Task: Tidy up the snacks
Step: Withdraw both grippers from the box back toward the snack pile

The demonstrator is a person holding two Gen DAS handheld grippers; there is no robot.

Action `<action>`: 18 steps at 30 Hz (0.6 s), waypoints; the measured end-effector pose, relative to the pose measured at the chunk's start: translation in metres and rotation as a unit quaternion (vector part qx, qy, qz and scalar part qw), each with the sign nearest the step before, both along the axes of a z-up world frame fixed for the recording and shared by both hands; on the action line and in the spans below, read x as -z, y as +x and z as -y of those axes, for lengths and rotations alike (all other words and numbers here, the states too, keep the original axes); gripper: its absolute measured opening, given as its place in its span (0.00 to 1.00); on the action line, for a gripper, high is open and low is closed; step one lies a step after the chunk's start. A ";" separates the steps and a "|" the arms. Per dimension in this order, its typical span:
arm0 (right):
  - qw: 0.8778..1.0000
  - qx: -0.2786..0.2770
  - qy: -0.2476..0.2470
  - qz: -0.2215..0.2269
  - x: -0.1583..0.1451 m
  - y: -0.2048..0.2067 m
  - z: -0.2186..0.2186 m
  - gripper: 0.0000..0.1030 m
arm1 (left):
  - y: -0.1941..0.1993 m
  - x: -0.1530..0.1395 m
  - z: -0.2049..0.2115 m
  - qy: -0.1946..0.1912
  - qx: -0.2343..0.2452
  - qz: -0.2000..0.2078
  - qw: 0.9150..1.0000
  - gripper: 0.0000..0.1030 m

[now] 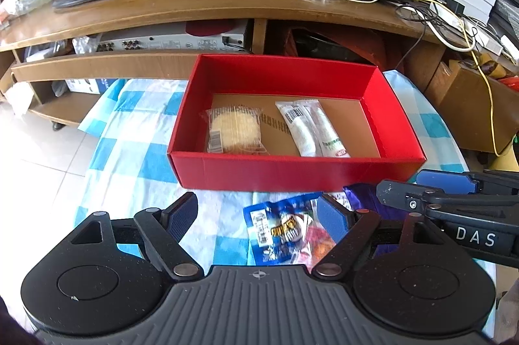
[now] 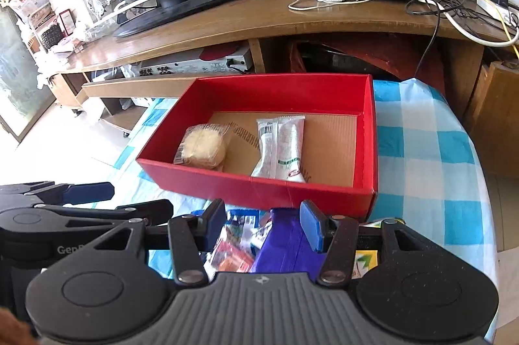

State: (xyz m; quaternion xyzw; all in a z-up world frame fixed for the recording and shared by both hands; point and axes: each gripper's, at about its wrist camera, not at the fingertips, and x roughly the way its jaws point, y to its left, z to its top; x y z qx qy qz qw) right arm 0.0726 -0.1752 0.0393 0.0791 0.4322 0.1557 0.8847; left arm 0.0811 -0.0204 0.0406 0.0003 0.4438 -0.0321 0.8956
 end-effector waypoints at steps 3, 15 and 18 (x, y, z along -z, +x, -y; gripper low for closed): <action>1.000 -0.001 0.001 -0.002 0.000 -0.007 0.000 0.54 | -0.007 -0.001 0.001 0.003 0.003 0.001 1.000 0.83; 0.999 -0.017 -0.003 -0.036 0.009 -0.042 0.002 0.58 | -0.044 0.015 0.000 0.000 0.026 -0.032 0.999 0.85; 0.999 -0.019 -0.002 -0.049 0.014 -0.051 0.005 0.59 | -0.057 0.024 0.002 0.004 0.039 -0.051 0.998 0.86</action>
